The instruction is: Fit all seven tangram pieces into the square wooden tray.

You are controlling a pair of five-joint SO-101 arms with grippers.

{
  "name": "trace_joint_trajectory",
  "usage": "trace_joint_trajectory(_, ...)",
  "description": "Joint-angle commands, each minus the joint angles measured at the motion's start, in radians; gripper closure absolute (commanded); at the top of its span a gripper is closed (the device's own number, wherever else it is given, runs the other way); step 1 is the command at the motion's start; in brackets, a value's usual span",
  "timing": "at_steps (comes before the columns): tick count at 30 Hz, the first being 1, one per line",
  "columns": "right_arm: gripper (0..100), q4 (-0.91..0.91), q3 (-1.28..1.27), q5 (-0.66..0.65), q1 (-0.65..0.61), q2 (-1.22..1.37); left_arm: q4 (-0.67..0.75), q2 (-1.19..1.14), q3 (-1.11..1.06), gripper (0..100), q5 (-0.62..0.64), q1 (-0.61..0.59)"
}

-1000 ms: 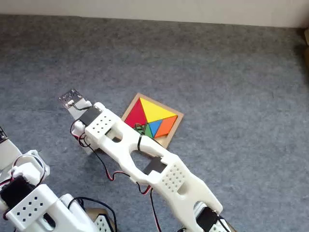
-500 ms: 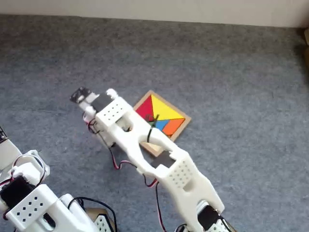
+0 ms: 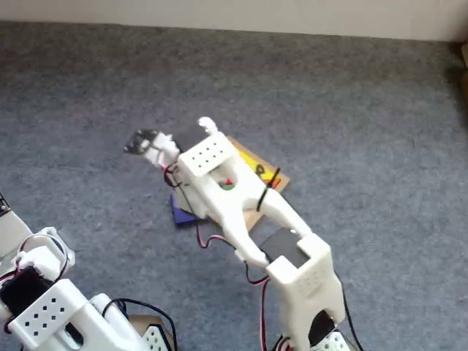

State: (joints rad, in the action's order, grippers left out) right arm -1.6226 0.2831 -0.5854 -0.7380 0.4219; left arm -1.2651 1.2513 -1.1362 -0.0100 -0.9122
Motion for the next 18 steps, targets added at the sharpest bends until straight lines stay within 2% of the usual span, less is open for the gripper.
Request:
trace_joint_trajectory(1, 81.8, -0.002, -0.062, -0.117, 0.059, -0.102, 0.017, 0.002, 0.007, 75, 0.011, 0.015)
trace_joint_trajectory(6, 81.8, -0.002, -0.148, -0.163, 0.099, -0.217, 0.017, 0.002, 0.007, 75, 0.011, 0.015)
trace_joint_trajectory(10, 81.8, 0.022, -0.259, -0.155, 0.048, -0.358, 0.017, 0.002, 0.007, 75, 0.011, 0.015)
trace_joint_trajectory(14, 81.8, 0.248, -0.414, 0.003, -0.044, -0.460, 0.017, 0.002, 0.007, 75, 0.011, 0.015)
trace_joint_trajectory(18, 81.4, 0.458, -0.522, 0.140, -0.128, -0.456, 0.017, 0.002, 0.002, 75, 0.011, 0.015)
